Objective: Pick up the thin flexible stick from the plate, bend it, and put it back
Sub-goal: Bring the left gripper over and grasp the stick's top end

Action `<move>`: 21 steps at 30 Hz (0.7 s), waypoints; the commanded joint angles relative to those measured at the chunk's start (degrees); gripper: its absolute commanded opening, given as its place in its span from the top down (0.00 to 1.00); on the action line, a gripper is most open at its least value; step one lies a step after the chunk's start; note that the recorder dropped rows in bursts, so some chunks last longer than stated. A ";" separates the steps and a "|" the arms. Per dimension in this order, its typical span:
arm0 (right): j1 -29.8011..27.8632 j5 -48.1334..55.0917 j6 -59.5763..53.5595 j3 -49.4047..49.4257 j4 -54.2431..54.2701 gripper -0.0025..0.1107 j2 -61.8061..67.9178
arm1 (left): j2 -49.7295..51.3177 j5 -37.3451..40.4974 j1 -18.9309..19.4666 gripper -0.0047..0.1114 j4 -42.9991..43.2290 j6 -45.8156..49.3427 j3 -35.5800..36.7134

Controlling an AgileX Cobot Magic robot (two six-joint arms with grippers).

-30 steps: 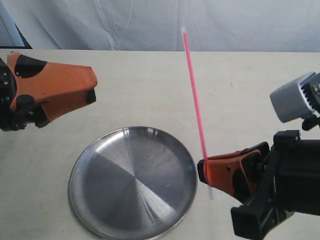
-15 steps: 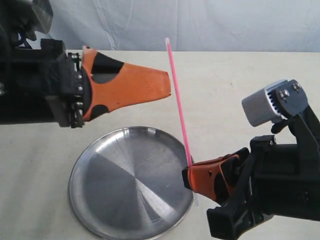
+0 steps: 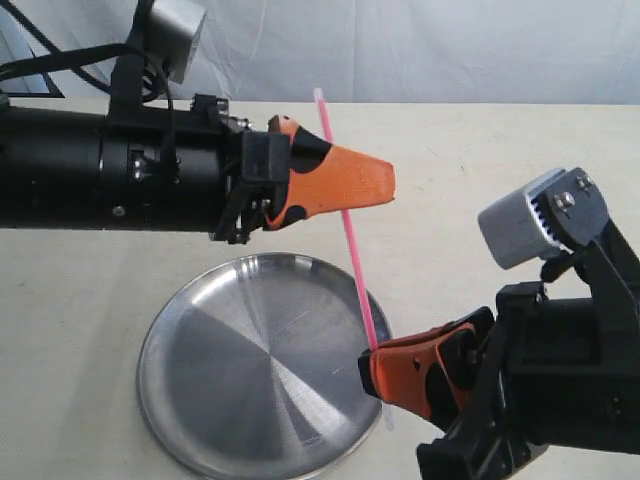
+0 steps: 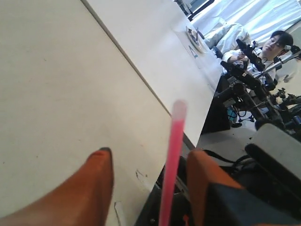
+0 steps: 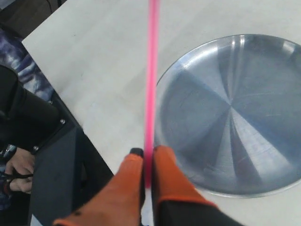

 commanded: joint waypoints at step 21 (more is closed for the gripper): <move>0.24 -8.18 -0.93 -0.01 -2.61 0.54 0.24 | 0.53 5.62 -0.40 0.96 -0.99 7.46 -3.84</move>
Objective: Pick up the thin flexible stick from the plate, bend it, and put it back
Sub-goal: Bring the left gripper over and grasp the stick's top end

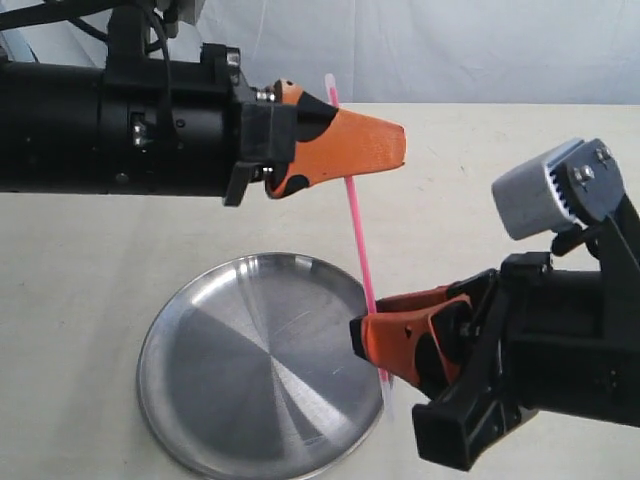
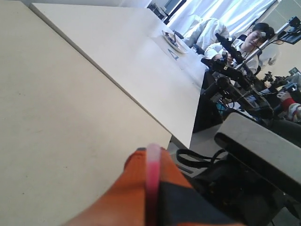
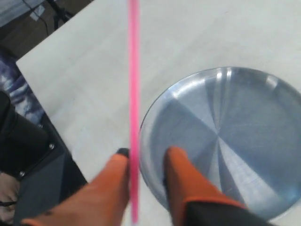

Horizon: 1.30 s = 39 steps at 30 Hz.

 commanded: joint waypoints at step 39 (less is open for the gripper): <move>0.01 1.82 -1.68 -4.11 -3.48 0.99 7.74 | 0.05 9.90 -0.31 0.96 -0.07 -1.60 -0.05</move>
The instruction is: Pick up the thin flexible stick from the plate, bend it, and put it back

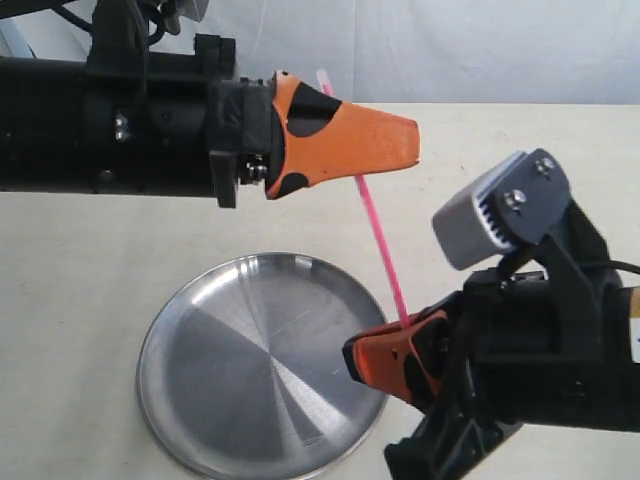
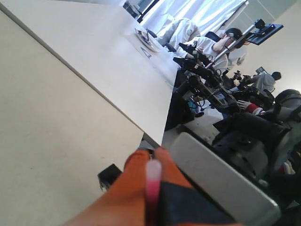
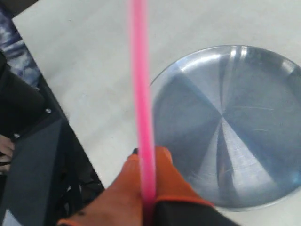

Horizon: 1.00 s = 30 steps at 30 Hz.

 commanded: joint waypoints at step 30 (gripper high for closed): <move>-0.10 -8.55 -0.41 -4.06 0.10 0.99 -5.12 | 0.01 -4.38 -0.28 0.96 6.20 -0.07 1.33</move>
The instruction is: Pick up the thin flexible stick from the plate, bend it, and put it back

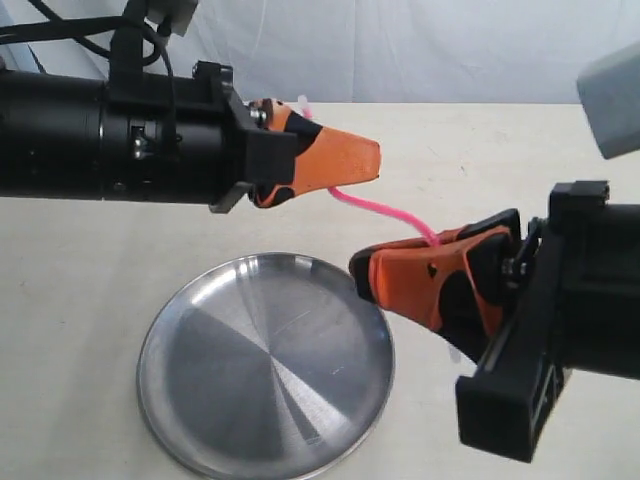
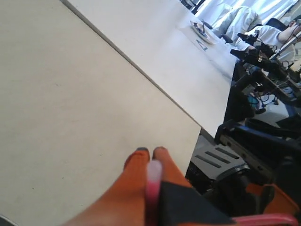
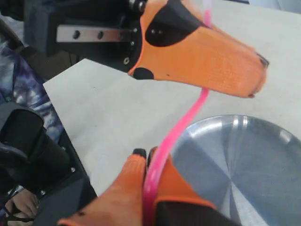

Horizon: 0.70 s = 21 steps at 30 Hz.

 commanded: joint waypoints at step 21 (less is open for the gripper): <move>-0.22 -10.77 -0.46 -1.03 -6.95 0.99 14.85 | 0.35 18.05 -0.28 0.96 -2.04 0.84 0.72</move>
